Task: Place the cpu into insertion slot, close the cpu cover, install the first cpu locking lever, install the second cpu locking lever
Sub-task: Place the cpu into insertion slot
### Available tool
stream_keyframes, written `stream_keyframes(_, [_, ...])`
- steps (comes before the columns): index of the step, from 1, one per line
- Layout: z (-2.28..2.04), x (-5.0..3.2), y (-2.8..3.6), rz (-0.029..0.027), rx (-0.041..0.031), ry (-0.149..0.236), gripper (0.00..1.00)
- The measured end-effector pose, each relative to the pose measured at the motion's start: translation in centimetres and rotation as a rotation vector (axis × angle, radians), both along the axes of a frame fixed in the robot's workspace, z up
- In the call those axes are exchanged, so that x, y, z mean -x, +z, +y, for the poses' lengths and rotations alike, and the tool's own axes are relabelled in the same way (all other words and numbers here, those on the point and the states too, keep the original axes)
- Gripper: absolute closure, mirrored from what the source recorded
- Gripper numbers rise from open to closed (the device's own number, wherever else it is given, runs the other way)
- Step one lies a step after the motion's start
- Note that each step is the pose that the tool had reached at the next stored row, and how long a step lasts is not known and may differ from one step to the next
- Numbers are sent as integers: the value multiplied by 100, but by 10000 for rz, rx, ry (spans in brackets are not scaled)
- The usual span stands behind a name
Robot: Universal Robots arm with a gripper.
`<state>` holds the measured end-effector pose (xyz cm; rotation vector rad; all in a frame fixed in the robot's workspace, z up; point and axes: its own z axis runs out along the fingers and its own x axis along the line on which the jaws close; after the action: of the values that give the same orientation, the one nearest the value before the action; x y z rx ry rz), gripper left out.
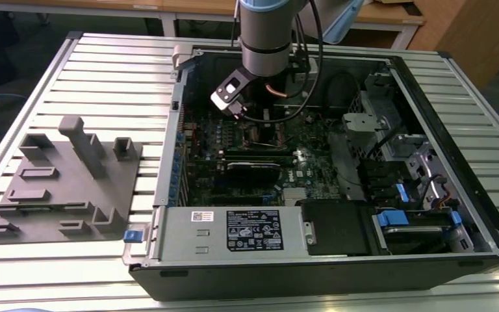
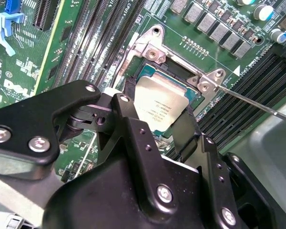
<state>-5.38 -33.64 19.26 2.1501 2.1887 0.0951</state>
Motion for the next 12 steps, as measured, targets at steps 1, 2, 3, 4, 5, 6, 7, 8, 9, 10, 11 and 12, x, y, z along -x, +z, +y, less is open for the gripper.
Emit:
stream_keyframes(1, [1, 0, 6, -1, -8, 0, 46])
stream_keyframes(2, [0, -1, 15, -2, -10, 0, 46])
stream_keyframes(3, [0, 0, 23, 2, -5, 1, 46])
stream_keyframes(4, [0, 0, 25, 1, -7, 1, 46])
stream_keyframes(5, [0, 0, 25, 0, -9, 0, 46])
stream_keyframes(6, [0, 0, 25, 1, -8, -21, 46])
stream_keyframes(7, [-1, 0, 23, 3, -5, -193, 46])
stream_keyframes(8, [-1, 0, 23, 3, -5, -195, 46])
stream_keyframes(9, [0, 0, 23, 2, -6, -197, 46])
stream_keyframes(10, [0, 0, 19, 1, -9, -197, 46])
stream_keyframes(11, [0, 0, 14, 0, -9, -197, 46])
stream_keyframes(12, [-1, 0, 13, 2, -6, -197, 46])
